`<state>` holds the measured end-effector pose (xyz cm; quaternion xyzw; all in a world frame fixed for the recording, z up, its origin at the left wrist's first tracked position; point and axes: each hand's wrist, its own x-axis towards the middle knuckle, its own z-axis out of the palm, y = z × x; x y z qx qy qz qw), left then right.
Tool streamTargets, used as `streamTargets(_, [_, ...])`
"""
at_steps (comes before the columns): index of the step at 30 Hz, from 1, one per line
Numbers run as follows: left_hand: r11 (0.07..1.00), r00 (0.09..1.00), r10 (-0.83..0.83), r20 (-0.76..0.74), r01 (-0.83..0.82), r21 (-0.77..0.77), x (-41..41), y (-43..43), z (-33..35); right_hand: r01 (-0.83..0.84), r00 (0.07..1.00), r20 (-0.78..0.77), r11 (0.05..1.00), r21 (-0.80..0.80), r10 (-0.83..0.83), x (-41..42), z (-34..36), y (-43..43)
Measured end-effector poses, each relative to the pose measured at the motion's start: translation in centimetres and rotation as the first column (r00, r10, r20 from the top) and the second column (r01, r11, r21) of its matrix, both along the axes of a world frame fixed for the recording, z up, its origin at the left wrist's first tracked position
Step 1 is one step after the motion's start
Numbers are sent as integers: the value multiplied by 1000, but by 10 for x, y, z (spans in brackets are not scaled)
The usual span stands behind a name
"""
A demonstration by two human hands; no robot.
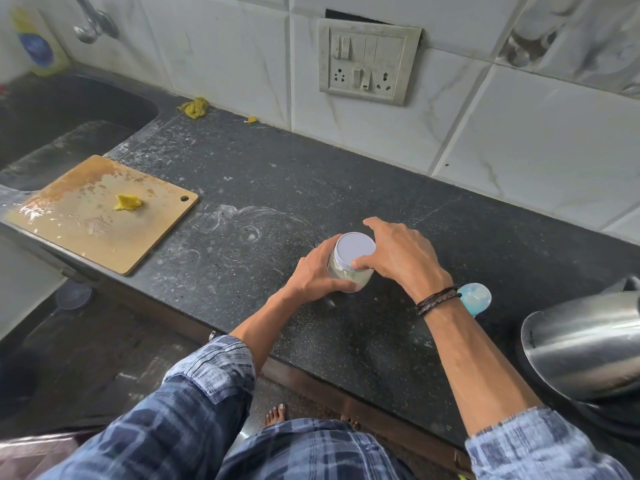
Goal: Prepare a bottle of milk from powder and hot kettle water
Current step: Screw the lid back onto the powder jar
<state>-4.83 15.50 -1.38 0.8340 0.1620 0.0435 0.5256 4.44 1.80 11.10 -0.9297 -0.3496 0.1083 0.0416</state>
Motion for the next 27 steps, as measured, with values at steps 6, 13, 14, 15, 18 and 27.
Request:
streamTargets(6, [1000,1000,11,-7,-11,-10,1,0,-4,-155,985,-78,988,13,156,-4,-4,3])
streamTargets(13, [1000,1000,17,6,-17,7,1,1,-7,-110,994,8,994,9,110,-9,-10,4])
streamTargets(14, [1000,1000,15,8,-16,7,1,1,-7,-94,996,3,996,6,94,-10,-10,3])
streamTargets(15, [1000,1000,12,11,-12,9,1,2,-7,-80,997,-6,997,1,80,-10,-9,3])
streamTargets(18, [1000,1000,1,19,-2,19,2,2,-8,-38,999,-29,999,-18,38,-8,-7,0])
streamTargets(27, [1000,1000,8,-7,-8,23,3,2,-10,-102,993,-58,994,35,104,-11,-12,2])
